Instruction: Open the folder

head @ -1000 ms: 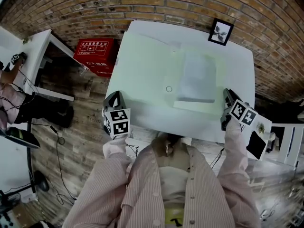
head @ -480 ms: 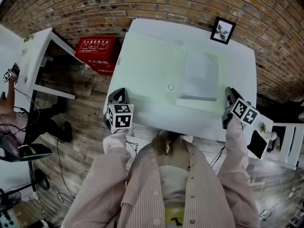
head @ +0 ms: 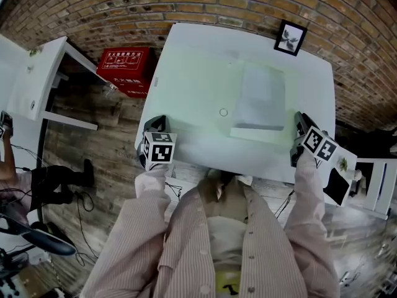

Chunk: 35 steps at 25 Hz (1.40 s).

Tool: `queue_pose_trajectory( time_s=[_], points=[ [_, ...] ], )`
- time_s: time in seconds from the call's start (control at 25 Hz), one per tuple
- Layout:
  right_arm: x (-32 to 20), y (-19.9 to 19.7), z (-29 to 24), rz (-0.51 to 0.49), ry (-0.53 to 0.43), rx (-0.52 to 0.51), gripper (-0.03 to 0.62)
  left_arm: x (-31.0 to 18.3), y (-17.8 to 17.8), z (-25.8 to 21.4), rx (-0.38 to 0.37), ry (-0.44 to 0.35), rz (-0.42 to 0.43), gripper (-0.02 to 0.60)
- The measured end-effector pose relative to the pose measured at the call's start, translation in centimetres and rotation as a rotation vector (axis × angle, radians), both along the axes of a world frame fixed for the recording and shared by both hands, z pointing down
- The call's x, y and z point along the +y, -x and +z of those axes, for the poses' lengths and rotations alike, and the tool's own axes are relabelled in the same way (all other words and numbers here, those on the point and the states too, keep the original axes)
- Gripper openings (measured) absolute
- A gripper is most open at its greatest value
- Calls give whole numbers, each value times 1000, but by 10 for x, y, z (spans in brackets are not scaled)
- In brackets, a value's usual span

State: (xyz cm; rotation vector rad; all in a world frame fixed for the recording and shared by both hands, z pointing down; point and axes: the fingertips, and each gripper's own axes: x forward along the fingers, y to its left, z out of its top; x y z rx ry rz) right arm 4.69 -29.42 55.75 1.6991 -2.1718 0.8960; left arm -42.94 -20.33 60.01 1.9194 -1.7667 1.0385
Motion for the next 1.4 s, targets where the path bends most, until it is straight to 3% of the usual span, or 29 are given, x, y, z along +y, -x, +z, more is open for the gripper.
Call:
queue_pose_trajectory(
  time_s=[0.88, 1.12, 1.4],
  points=[
    [1, 2, 0, -6, -2, 25, 107, 0, 2, 8, 66, 13, -10, -8],
    [1, 4, 0, -45, 2, 76, 104, -2, 3, 7, 23, 31, 4, -7],
    [4, 4, -19, -72, -108, 110, 104, -3, -5, -34, -38, -125, -12, -6]
  ],
)
